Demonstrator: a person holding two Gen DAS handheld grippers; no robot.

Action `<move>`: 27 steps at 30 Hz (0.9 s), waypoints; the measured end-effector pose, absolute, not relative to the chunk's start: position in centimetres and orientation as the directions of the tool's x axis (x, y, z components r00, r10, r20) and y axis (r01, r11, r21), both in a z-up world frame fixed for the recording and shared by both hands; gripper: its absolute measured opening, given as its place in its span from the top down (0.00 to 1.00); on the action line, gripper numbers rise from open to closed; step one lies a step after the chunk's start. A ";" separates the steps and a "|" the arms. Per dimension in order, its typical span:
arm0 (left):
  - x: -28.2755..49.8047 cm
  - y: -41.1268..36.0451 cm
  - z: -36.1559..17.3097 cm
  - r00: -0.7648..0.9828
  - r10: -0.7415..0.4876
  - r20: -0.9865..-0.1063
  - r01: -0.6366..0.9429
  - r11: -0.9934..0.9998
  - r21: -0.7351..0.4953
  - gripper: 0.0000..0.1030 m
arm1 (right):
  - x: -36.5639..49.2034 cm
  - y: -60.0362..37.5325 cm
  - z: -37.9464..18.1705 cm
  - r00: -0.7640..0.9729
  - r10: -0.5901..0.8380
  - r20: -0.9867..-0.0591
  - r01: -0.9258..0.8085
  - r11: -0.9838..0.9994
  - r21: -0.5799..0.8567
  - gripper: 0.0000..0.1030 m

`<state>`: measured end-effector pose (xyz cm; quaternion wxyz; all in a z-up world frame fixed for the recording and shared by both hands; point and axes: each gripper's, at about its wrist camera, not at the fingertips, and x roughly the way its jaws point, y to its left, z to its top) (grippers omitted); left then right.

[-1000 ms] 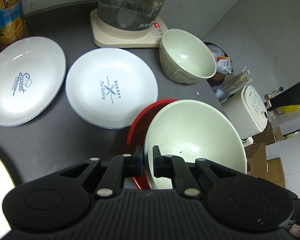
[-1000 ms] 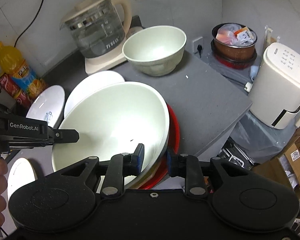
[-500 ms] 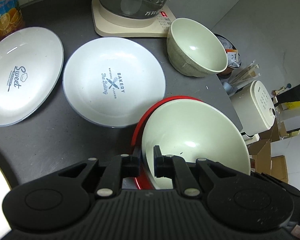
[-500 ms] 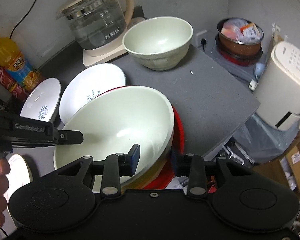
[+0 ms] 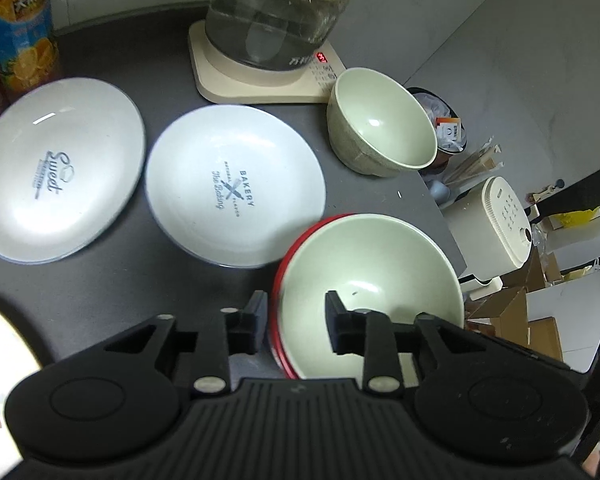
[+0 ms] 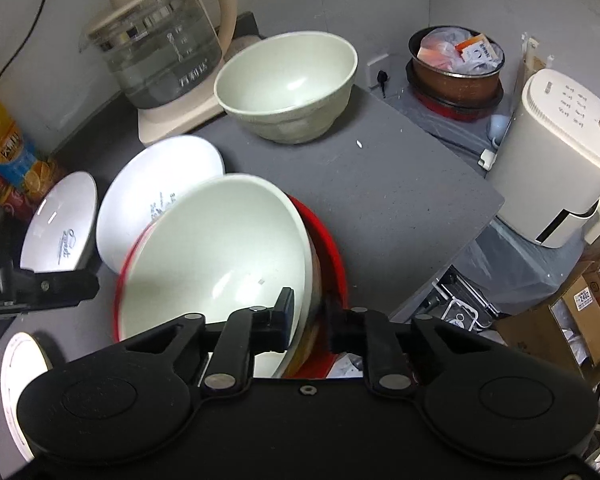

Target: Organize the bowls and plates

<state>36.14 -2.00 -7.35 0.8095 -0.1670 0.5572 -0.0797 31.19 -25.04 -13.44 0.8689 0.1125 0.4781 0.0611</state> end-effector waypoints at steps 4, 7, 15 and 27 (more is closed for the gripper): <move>35.3 -1.2 -6.8 0.375 -0.325 -0.868 -0.046 0.929 -0.368 0.58 | 29.9 -25.3 -11.9 0.587 0.204 -0.784 0.018 0.964 0.265 0.50; 34.7 -0.8 -6.2 0.383 -0.336 -0.861 -0.020 0.928 -0.371 0.53 | 29.0 -25.6 -10.7 0.612 0.210 -0.763 0.038 0.955 0.294 0.50; 33.4 0.0 -4.3 0.428 -0.338 -0.838 0.038 0.933 -0.357 0.41 | 26.4 -25.1 -8.3 0.681 0.191 -0.707 0.050 0.951 0.305 0.28; 35.4 -1.9 -3.7 0.457 -0.323 -0.829 0.039 0.938 -0.344 0.34 | 29.3 -27.8 -7.8 0.714 0.182 -0.676 0.067 0.944 0.324 0.19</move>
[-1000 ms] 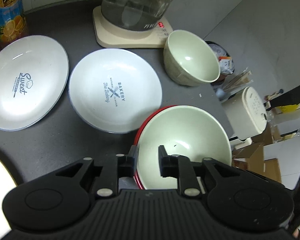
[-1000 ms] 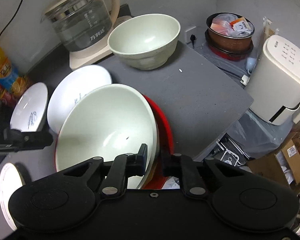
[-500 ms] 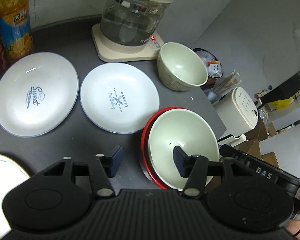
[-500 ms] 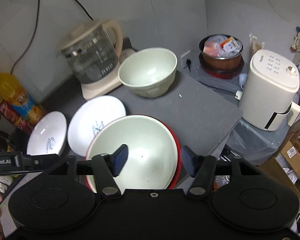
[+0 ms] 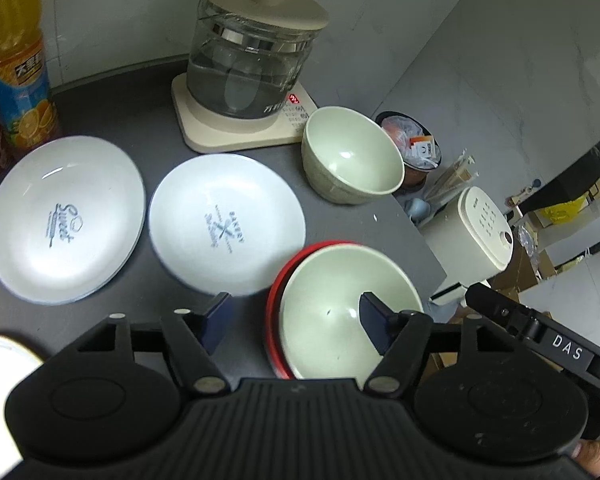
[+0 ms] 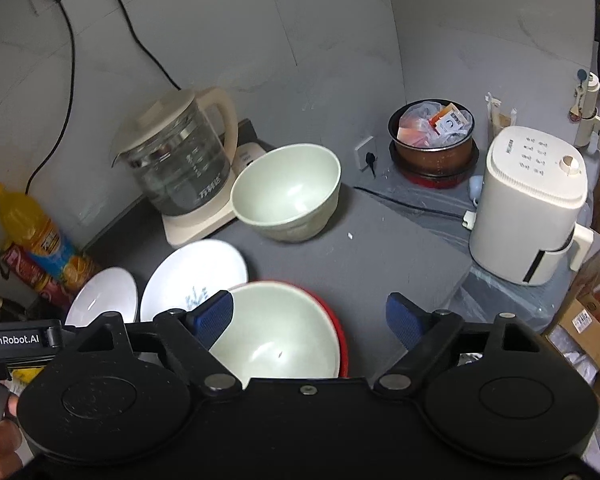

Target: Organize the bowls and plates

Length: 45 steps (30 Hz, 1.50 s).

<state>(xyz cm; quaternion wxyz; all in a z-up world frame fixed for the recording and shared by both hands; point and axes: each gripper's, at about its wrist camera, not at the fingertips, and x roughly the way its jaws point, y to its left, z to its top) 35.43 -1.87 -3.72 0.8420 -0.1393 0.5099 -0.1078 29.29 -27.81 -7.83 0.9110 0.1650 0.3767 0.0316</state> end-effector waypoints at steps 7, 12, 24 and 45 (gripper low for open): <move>39.2 -4.3 -4.0 0.469 -0.291 -0.834 0.003 0.945 -0.328 0.34 | 33.6 -29.6 -8.3 0.697 0.215 -0.684 0.034 0.943 0.331 0.19; 41.7 -6.1 -4.5 0.475 -0.278 -0.835 -0.023 0.945 -0.327 0.34 | 37.1 -30.5 -9.0 0.676 0.248 -0.694 -0.008 0.944 0.330 0.19; 47.2 -9.2 -7.7 0.461 -0.203 -0.864 -0.129 0.948 -0.292 0.34 | 45.1 -31.5 -11.9 0.596 0.325 -0.734 -0.088 0.935 0.343 0.19; 54.4 -11.3 -12.9 0.372 -0.148 -0.916 -0.262 0.930 -0.257 0.71 | 53.7 -31.1 -17.2 0.456 0.381 -0.805 -0.119 0.922 0.369 0.44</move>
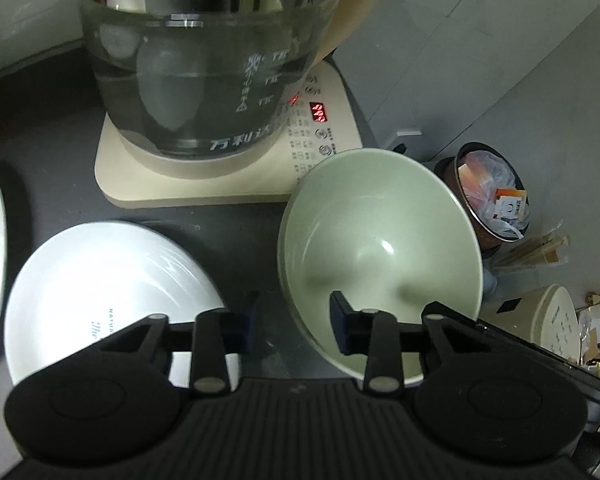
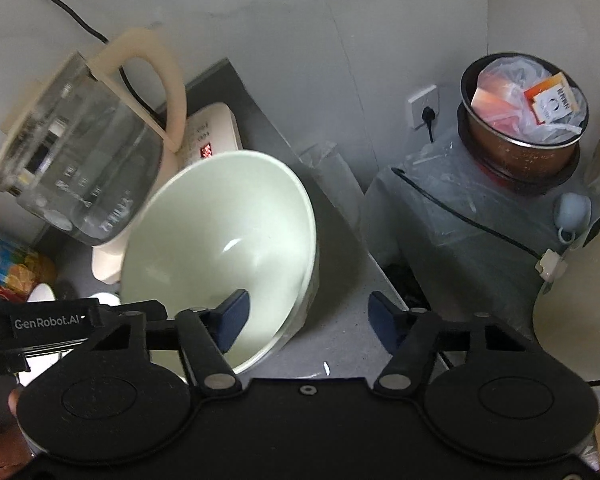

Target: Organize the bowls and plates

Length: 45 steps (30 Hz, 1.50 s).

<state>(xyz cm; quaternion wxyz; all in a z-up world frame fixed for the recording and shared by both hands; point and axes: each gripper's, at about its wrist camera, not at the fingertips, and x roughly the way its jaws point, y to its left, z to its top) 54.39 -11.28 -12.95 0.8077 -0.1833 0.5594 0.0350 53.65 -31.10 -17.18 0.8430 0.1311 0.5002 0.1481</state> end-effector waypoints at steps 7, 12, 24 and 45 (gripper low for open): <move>55.2 -11.2 -14.4 0.335 -0.177 -0.926 -0.281 0.919 -0.277 0.84 | 54.3 -30.4 -18.9 0.408 0.397 -0.822 -0.126 0.916 0.380 0.60; 55.3 -11.7 -14.5 0.334 -0.179 -0.926 -0.265 0.924 -0.274 0.87 | 53.8 -29.7 -18.5 0.417 0.405 -0.814 -0.154 0.914 0.376 0.77; 52.7 -11.3 -11.1 0.392 -0.217 -0.894 -0.211 0.925 -0.317 0.87 | 50.3 -30.2 -14.9 0.505 0.398 -0.766 -0.151 0.915 0.375 0.77; 44.8 -8.3 -4.6 0.500 -0.276 -0.821 -0.126 0.915 -0.384 0.87 | 41.2 -28.1 -9.0 0.638 0.362 -0.680 -0.181 0.928 0.325 0.77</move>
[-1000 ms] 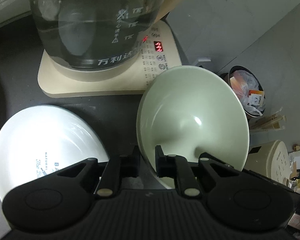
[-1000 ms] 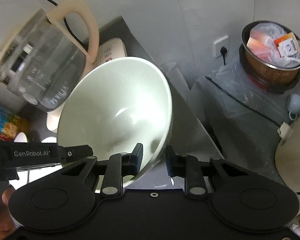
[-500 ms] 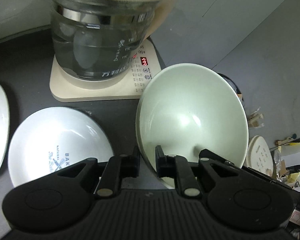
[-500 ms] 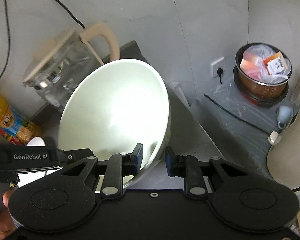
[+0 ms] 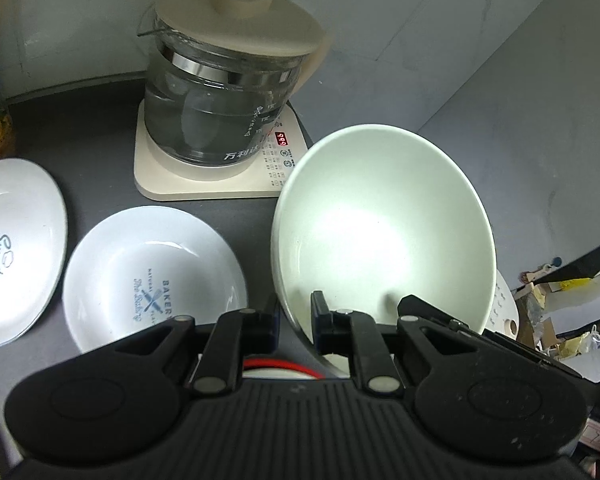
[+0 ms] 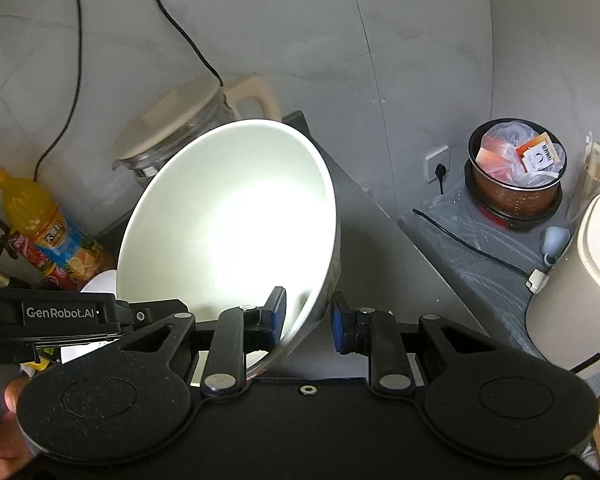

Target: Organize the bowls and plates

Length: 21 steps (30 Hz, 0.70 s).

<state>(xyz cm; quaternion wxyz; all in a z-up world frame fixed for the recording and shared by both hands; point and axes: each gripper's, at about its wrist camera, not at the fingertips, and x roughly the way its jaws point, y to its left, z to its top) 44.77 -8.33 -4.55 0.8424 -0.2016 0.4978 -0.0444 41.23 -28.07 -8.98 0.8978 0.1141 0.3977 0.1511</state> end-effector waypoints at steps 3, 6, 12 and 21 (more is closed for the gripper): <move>43.6 -8.0 -3.9 0.509 -0.282 -0.814 -0.114 0.914 -0.389 0.87 | 39.9 -27.8 -8.4 0.648 0.357 -0.672 -0.175 0.929 0.325 0.77; 42.1 -7.7 -3.4 0.514 -0.288 -0.808 -0.104 0.914 -0.392 0.87 | 38.8 -27.5 -8.2 0.657 0.351 -0.667 -0.166 0.931 0.326 0.77; 39.7 -7.1 -3.1 0.520 -0.302 -0.799 -0.085 0.913 -0.400 0.87 | 36.3 -27.0 -7.7 0.661 0.336 -0.671 -0.145 0.935 0.325 0.77; 36.7 -5.9 -4.2 0.504 -0.320 -0.802 -0.090 0.904 -0.417 0.87 | 33.5 -25.9 -8.5 0.637 0.320 -0.701 -0.127 0.941 0.315 0.77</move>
